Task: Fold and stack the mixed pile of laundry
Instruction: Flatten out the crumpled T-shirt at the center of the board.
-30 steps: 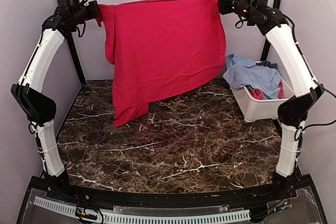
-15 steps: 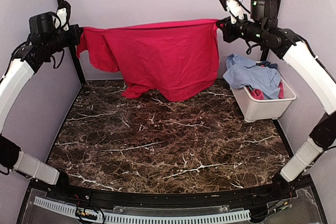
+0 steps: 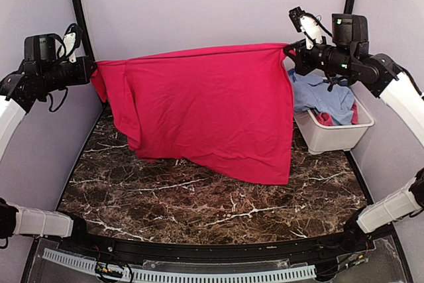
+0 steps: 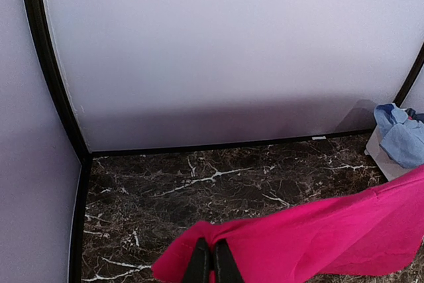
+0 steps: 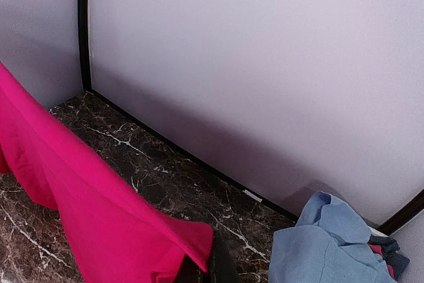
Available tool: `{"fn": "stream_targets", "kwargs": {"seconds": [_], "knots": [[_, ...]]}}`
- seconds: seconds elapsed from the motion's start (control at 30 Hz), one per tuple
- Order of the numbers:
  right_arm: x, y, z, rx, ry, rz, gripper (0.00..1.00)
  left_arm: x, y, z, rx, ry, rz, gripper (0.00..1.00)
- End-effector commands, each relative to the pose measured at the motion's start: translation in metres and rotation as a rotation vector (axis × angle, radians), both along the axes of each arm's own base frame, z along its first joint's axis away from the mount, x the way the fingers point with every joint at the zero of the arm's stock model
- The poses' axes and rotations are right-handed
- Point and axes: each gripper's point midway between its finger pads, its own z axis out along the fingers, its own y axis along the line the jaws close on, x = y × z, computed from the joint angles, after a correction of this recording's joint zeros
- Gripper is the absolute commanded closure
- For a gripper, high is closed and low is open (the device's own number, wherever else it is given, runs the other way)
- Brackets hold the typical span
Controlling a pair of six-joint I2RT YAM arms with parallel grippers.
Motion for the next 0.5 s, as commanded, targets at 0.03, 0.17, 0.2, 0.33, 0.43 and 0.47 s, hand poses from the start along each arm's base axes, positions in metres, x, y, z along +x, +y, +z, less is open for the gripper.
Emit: {"fn": "stream_targets", "kwargs": {"seconds": [0.03,0.17,0.2,0.33,0.43,0.47], "knots": [[0.033,-0.017,0.018,-0.001,-0.064,-0.123,1.0,0.007,0.022,-0.02,0.081,0.069,0.102,1.0],[0.085,-0.011,0.026,0.006,-0.094,-0.149,1.0,0.052,0.026,-0.013,0.101,0.045,0.157,1.0],[0.107,-0.006,0.022,-0.006,-0.091,-0.159,1.0,0.074,0.027,-0.002,0.105,0.005,0.185,1.0],[0.154,-0.002,0.069,0.012,-0.184,-0.188,1.0,0.135,0.024,0.073,0.098,-0.204,0.214,1.0],[0.154,-0.012,0.129,0.072,-0.321,-0.203,1.0,0.172,0.026,0.113,0.084,-0.281,0.235,1.0],[0.145,-0.017,0.151,0.101,-0.381,-0.201,1.0,0.154,0.027,0.161,0.057,-0.384,0.234,1.0]]}}
